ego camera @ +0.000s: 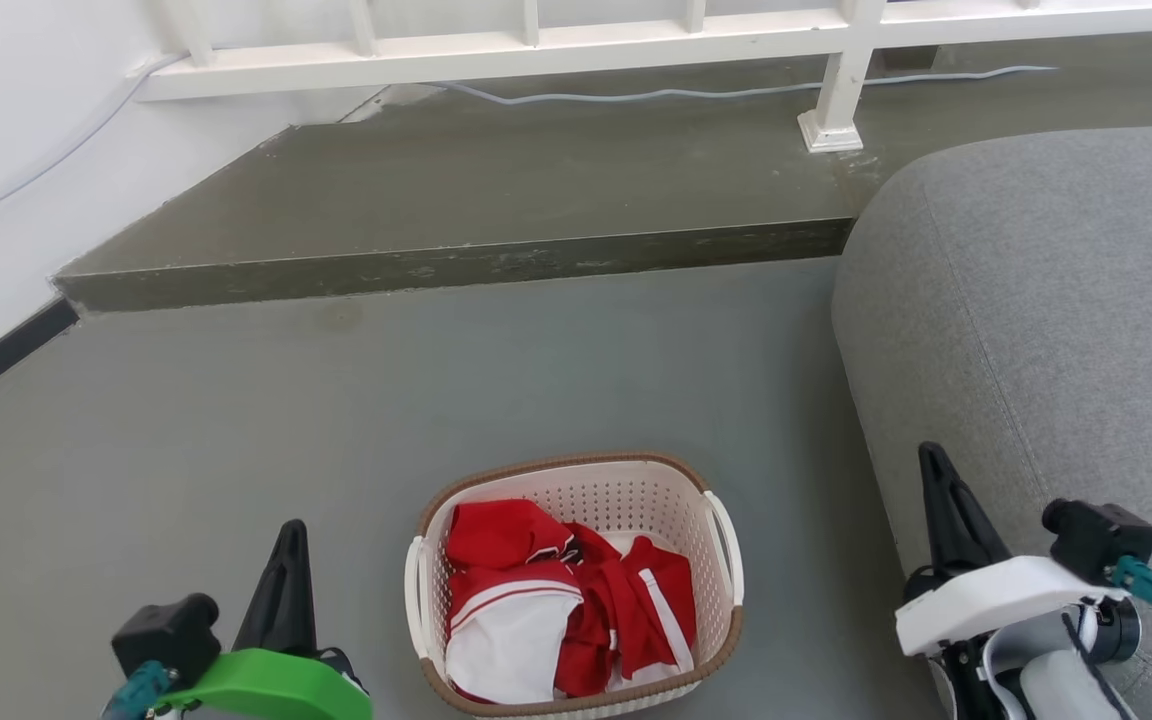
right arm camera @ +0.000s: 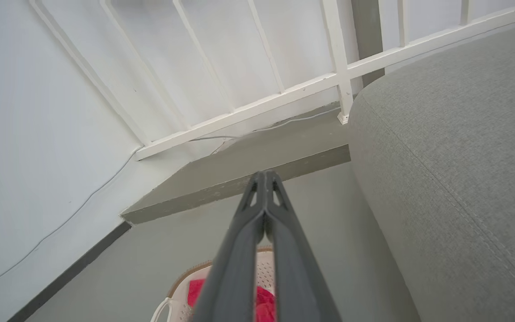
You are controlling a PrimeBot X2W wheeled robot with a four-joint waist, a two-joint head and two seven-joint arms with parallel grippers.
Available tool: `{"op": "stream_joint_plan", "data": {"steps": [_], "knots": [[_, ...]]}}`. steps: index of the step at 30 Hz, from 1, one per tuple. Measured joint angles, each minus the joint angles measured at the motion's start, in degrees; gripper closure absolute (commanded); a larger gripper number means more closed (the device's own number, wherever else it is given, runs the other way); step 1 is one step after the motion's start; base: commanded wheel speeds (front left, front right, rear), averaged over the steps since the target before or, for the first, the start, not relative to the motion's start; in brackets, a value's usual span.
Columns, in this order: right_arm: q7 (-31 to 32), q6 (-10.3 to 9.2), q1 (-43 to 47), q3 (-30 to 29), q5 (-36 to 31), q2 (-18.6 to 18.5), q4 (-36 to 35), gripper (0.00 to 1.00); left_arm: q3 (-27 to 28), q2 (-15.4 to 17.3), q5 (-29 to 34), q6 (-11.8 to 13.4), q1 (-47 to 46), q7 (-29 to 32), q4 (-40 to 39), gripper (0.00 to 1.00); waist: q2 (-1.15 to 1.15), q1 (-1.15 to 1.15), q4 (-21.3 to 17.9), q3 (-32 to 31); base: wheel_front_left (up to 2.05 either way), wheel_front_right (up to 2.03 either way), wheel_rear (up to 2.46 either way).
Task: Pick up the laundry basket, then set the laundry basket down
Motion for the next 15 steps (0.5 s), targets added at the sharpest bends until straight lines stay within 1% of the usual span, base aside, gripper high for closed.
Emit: {"op": "stream_joint_plan", "data": {"steps": [3,4,15], "knots": [[0.81,0.15,0.00,-0.75,3.25,0.15,0.00,1.00,0.66,-0.23,-2.47,-0.24,0.00,0.46,0.02,1.00,0.00,0.00,0.02,-0.06,0.00,0.00,0.00],[0.99,0.45,-0.01,-0.94,3.99,0.18,0.00,1.00,0.92,-0.29,-3.33,-0.27,-0.01,0.88,0.02,1.00,0.00,0.00,0.02,-0.08,0.00,0.00,0.00],[3.28,1.04,-0.09,-3.15,12.04,0.37,0.07,1.00,2.99,-0.35,-11.38,-1.64,-0.08,2.92,0.44,1.00,0.00,0.00,0.08,-0.31,0.00,0.00,0.00]]}}
